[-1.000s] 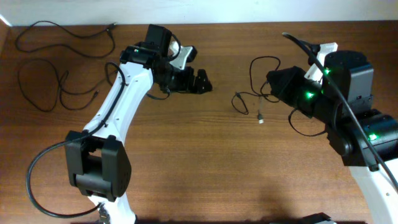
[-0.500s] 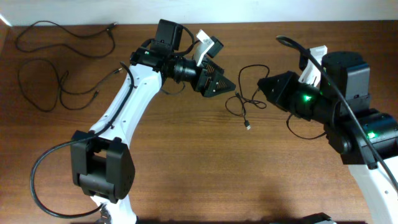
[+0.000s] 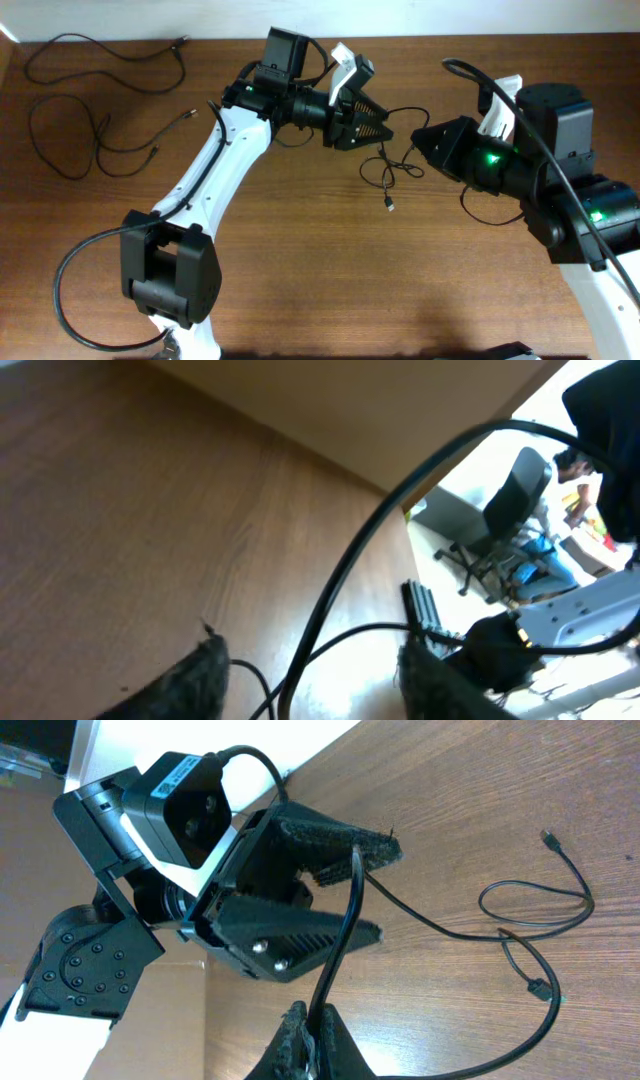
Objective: Untangle cables
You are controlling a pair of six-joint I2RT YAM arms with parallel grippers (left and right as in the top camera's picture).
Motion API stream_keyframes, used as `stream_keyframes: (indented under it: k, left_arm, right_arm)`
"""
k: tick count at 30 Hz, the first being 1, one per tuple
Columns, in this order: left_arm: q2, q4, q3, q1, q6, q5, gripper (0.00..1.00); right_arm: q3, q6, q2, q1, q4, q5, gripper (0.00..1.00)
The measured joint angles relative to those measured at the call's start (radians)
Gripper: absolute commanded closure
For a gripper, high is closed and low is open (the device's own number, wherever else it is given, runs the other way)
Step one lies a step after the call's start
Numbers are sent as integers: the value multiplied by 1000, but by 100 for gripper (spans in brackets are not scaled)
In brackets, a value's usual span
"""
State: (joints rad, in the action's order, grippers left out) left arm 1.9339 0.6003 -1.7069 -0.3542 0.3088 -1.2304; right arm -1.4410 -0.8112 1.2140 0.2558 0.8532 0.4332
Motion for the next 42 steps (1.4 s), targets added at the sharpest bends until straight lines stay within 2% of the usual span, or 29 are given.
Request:
stream_keyframes:
  k: [1, 8, 12, 18, 21, 23, 26, 29, 31, 32, 35, 39, 42]
  left_arm:
    - [0, 0, 0, 0, -4, -1, 62]
    - [0, -15, 0, 0, 2, -5, 100]
    - [0, -16, 0, 0, 2, -4, 100]
    - [0, -33, -5, 0, -83, 20, 100]
    - [-14, -33, -13, -6, -127, 79, 100]
    - [-45, -32, -13, -21, -139, 126, 100]
    - [-135, -33, -14, -27, -153, 259, 100]
    - [-235, -41, -27, -13, -157, 371, 100]
    - [-284, -50, -33, -12, -157, 407, 100]
    - [-301, -55, -35, -12, -157, 417, 100]
    - [-361, -71, -40, -12, -158, 440, 100]
    - [-403, -124, -43, -13, -200, 454, 100]
    - [-406, -162, -44, -13, -297, 458, 100]
  right_arm:
    - [0, 0, 0, 0, 0, 0, 96]
    - [0, 0, 0, 0, 7, 3, 96]
    - [0, 0, 1, 0, 18, -29, 96]
    - [0, 3, 1, 0, 125, -353, 96]
    - [0, 3, 2, 2, 140, -511, 95]
    - [0, 3, 4, 6, 162, -606, 91]
    - [0, 3, 4, 0, 232, -801, 89]
    - [0, 3, 4, -1, 266, -902, 86]
    - [0, 3, 4, -1, 269, -928, 82]
    - [0, 3, 4, -1, 269, -938, 73]
    - [0, 7, 4, -1, 269, -932, 59]
    - [0, 14, 4, -1, 256, -824, 55]
    - [0, 72, 4, -1, 205, -709, 51]
